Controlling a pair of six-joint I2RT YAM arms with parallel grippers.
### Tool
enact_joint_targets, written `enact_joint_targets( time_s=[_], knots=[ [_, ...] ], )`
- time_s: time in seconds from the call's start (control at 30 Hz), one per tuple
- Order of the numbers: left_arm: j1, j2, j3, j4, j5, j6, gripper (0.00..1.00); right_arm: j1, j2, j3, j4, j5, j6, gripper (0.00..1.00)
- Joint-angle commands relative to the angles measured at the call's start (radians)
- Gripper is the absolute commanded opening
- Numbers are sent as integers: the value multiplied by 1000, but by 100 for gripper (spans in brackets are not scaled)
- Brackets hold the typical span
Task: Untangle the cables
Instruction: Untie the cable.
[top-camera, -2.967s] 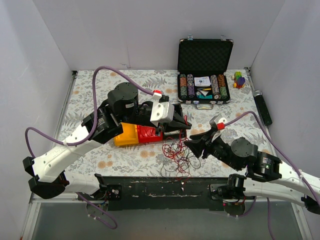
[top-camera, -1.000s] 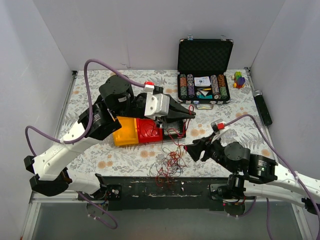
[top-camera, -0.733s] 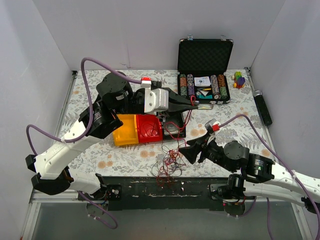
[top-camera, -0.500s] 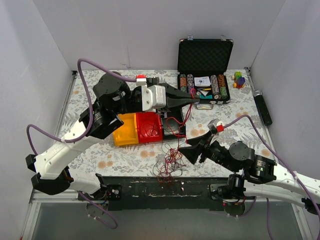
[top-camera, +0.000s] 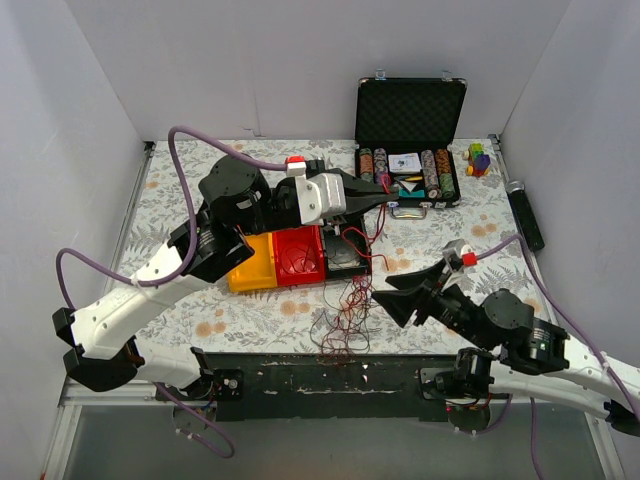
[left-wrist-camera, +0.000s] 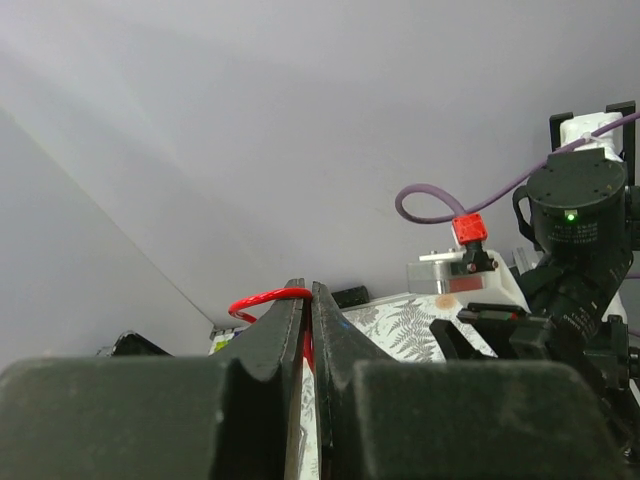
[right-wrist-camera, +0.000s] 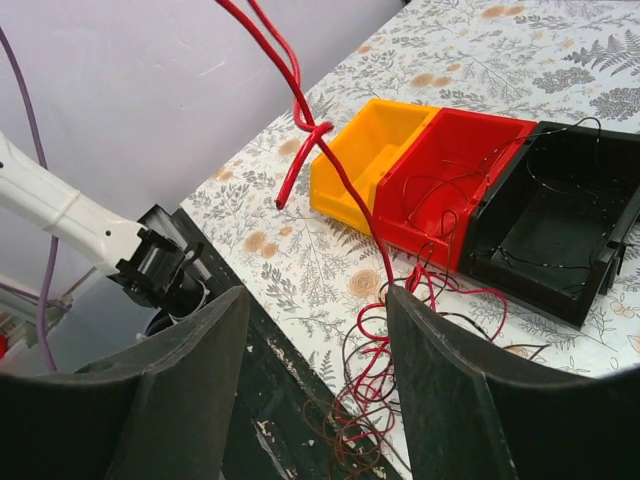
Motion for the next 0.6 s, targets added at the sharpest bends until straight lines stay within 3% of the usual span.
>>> enact_joint_targets(
  time_s=[0.0,0.27,0.4,0.57],
  knots=[
    [-7,-32,-1,33,-19,8,0,3,75,1,39,-26,-5,66],
    [-11,-35,4,32,-10,-8,0,3,219,60,51,81,-50,63],
    [-11,-41,-1,25,-8,-5,0,6,189,63,51,105,-65,62],
    [-11,-46,-14,25,-11,9,0,5,114,58,13,4,-60,61]
  ],
)
